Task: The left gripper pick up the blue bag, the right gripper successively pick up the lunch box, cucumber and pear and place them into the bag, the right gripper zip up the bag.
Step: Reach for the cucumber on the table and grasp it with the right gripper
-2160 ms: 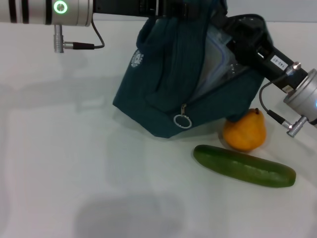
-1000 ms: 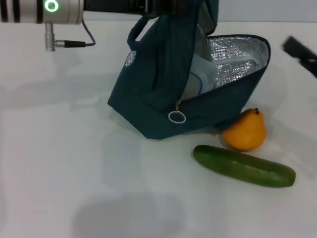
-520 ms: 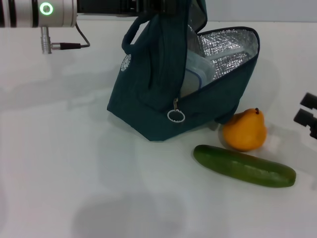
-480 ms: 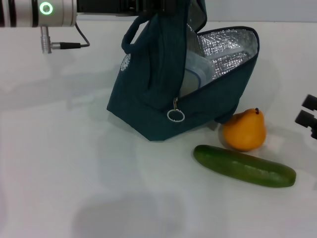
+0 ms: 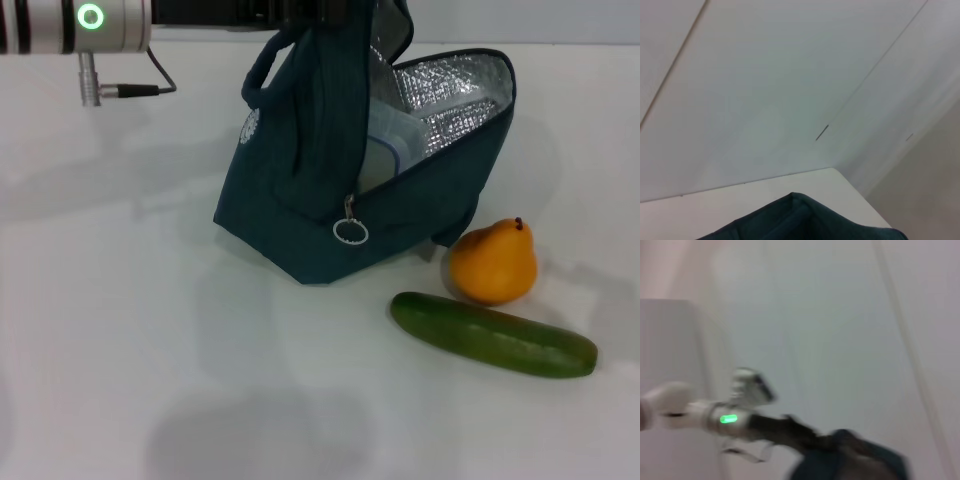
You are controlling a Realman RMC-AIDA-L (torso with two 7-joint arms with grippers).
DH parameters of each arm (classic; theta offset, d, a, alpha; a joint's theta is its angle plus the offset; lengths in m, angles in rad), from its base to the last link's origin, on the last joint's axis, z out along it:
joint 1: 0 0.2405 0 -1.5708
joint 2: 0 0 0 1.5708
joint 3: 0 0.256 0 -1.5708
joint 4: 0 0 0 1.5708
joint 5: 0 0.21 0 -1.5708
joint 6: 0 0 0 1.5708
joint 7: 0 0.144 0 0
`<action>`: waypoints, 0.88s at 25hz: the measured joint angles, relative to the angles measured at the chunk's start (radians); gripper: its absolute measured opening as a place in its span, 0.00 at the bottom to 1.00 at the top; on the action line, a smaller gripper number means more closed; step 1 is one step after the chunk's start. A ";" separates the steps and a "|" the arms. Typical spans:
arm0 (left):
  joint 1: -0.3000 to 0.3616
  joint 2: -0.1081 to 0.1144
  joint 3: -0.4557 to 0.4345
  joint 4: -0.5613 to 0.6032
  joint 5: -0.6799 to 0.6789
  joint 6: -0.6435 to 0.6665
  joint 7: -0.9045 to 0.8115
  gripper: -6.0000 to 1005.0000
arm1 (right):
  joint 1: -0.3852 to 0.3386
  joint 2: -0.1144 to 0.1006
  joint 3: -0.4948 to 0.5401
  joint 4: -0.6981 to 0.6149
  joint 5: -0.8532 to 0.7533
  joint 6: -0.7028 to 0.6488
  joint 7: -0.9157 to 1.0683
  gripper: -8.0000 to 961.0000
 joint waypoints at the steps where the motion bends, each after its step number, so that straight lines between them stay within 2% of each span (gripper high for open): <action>1: 0.000 0.000 0.000 0.000 0.001 -0.001 0.000 0.07 | 0.001 -0.002 -0.015 -0.059 -0.005 -0.037 0.055 0.50; 5: 0.003 0.002 0.000 -0.001 0.010 -0.003 0.000 0.07 | -0.007 -0.011 -0.051 -0.310 -0.008 -0.128 0.327 0.50; 10: 0.009 0.003 -0.001 -0.002 0.013 -0.005 0.000 0.07 | -0.009 -0.008 -0.132 -0.558 -0.008 -0.136 0.563 0.51; 15: 0.006 -0.003 -0.002 -0.002 0.014 -0.014 0.000 0.07 | 0.037 -0.018 -0.243 -0.655 -0.066 -0.131 0.672 0.66; 21: 0.009 -0.010 -0.002 -0.005 0.013 -0.016 0.003 0.07 | 0.195 -0.036 -0.387 -0.668 -0.309 -0.100 0.812 0.92; 22: 0.009 -0.011 -0.002 -0.011 0.013 -0.017 0.007 0.07 | 0.225 -0.037 -0.410 -0.664 -0.355 -0.089 0.834 0.92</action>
